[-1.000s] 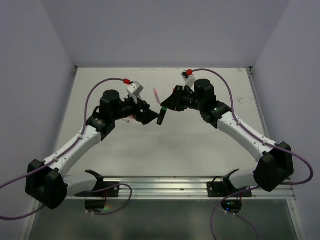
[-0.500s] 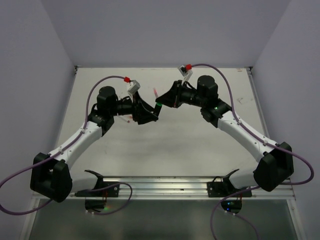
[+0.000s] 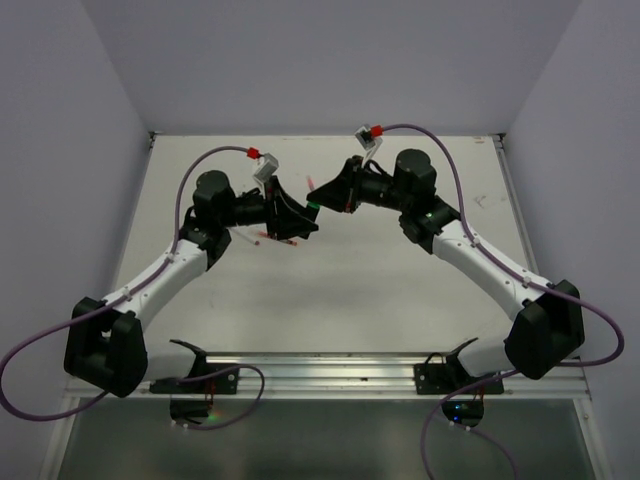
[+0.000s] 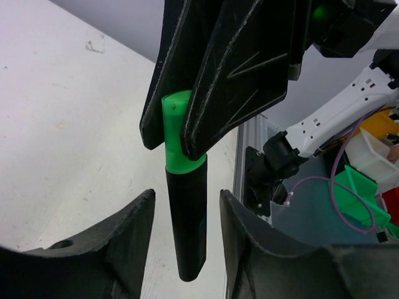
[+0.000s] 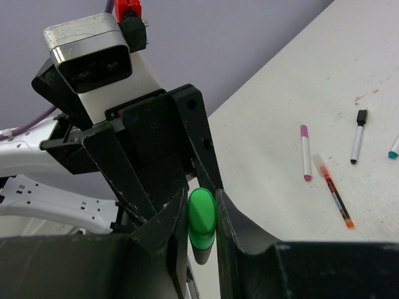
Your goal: Open the pen caps
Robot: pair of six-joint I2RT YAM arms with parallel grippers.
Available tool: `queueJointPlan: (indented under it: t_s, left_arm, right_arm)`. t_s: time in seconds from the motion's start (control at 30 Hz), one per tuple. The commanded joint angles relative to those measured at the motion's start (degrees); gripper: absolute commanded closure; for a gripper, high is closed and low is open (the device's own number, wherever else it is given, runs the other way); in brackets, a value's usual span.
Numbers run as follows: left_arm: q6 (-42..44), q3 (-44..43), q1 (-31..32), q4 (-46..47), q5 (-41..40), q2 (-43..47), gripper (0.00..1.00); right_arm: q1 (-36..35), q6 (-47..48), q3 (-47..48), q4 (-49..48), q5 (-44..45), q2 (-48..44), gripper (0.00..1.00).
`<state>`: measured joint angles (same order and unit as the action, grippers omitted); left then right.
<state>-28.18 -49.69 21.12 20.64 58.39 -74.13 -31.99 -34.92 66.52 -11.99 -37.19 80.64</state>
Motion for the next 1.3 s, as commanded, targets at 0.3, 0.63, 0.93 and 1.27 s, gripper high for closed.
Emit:
queueJointPlan:
  t_s: [0.3, 0.63, 0.93, 1.27]
  left_arm:
    - [-7.32, 1.79, -0.12, 8.71, 2.08, -0.32, 0.93]
    - [-13.03, 6.36, 2.34, 11.52, 0.94, 2.50, 1.00]
    - [-14.18, 8.47, 7.79, 11.96, -0.73, 1.71, 1.00]
    - [-12.42, 9.88, 8.23, 10.82, -0.38, 1.36, 1.00]
  right_arm:
    - [-0.27, 0.29, -0.34, -5.94, -1.04, -0.40, 1.00]
    - [-0.18, 5.46, 3.17, -7.52, 3.52, -2.24, 1.00]
    - [2.27, 8.11, 9.50, -9.02, 3.97, -2.24, 1.00]
    - [8.69, 2.31, 14.42, -14.55, -0.25, -0.66, 1.00]
